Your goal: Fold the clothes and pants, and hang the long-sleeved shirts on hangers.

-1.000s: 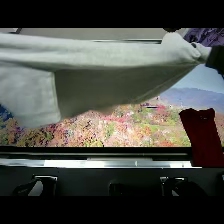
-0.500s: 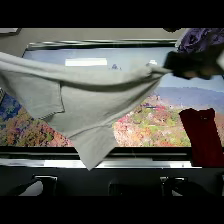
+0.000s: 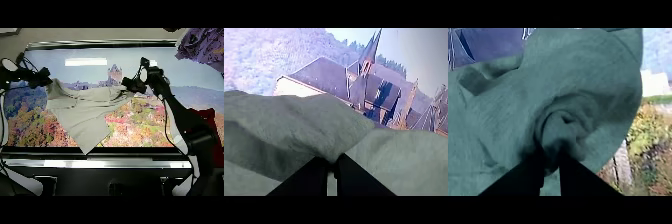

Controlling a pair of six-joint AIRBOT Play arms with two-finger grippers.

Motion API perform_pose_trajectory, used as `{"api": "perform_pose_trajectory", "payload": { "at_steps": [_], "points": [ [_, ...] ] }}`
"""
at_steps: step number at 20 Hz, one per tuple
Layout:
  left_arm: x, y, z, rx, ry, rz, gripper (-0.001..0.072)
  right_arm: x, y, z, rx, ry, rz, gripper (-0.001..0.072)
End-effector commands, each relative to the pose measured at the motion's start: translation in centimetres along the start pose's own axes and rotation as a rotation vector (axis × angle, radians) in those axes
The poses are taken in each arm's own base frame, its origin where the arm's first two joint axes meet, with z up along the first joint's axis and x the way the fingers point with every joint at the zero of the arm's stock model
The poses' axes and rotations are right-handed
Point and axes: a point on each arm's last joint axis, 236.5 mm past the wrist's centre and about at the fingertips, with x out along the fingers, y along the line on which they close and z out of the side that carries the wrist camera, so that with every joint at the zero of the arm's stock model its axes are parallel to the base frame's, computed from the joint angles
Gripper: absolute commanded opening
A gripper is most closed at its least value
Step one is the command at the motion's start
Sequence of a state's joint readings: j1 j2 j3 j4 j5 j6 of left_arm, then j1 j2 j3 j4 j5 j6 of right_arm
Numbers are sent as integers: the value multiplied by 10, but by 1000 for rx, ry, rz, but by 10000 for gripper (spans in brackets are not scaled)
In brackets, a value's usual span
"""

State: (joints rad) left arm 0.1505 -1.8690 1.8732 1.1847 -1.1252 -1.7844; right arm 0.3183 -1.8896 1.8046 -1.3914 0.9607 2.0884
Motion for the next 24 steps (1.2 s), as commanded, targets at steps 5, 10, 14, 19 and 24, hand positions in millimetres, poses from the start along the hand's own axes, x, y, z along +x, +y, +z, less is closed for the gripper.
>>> {"api": "perform_pose_trajectory", "payload": {
  "at_steps": [5,10,14,19,24],
  "points": [
    [-14,5,19,17,-30,0,720,-16,-30,40,184,-18,93,476],
    [-116,37,20,12,-41,50,720,-83,-138,104,267,-71,172,488],
    [-152,39,14,7,-51,58,720,-56,-153,100,233,-14,299,488],
    [-148,35,12,14,-41,54,720,4,-130,68,193,78,336,488],
    [-144,34,10,17,-32,53,720,38,-99,55,153,69,333,488]
  ]
}}
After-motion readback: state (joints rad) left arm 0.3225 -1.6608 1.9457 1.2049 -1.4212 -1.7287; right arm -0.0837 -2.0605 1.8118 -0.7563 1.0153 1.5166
